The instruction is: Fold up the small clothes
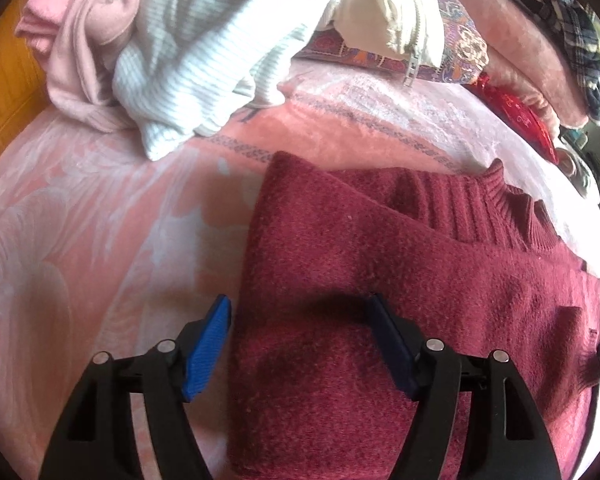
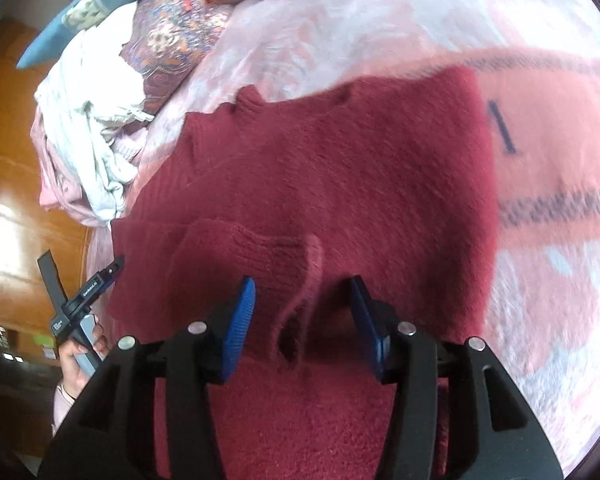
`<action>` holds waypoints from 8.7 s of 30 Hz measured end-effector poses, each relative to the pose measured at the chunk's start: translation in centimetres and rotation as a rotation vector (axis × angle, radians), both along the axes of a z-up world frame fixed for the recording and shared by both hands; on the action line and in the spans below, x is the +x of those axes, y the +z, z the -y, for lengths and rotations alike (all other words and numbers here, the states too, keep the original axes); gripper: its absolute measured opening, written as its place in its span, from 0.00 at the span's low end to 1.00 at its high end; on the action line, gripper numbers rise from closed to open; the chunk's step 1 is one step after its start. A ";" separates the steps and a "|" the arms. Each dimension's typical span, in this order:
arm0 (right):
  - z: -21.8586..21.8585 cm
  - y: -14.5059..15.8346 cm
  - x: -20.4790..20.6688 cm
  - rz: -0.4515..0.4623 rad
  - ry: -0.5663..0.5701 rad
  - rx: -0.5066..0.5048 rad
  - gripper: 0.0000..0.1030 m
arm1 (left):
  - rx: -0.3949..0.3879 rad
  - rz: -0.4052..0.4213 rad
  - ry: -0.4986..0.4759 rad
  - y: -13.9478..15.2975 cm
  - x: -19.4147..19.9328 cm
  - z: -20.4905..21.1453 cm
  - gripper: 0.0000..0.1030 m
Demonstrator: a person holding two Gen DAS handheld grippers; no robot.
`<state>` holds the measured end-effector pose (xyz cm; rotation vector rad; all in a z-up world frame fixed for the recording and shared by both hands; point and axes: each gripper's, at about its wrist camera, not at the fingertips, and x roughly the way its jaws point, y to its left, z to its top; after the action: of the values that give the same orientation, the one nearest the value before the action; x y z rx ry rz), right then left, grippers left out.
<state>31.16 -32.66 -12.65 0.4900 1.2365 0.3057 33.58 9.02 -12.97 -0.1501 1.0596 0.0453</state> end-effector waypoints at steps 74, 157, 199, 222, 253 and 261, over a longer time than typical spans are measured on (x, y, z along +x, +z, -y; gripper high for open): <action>5.3 4.4 -33.1 -0.056 0.092 -0.222 0.44 | 0.147 -0.237 -0.193 2.2 -27.0 -4.3 0.87; 9.9 4.8 -16.0 -0.001 -0.219 -0.064 0.48 | -0.204 -0.016 0.047 8.1 -11.4 -5.0 0.50; -0.1 0.6 -15.9 -0.041 0.233 -0.295 0.07 | 0.003 -0.089 -0.406 1.6 -12.1 2.7 0.31; 2.9 0.2 -16.1 -0.054 0.130 -0.190 0.20 | -0.077 -0.067 -0.327 1.2 -11.8 0.9 0.36; 5.4 10.7 -13.2 0.235 0.029 -0.129 0.06 | -0.251 0.259 -0.204 11.1 -9.4 -0.9 0.06; 5.7 12.4 -5.4 0.259 -0.044 -0.196 0.06 | -0.230 0.283 -0.151 11.7 -2.7 0.1 0.06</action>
<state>25.79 -38.41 -0.27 0.2975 0.9900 0.2008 30.90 8.89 -1.28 -0.2762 0.7882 -0.2291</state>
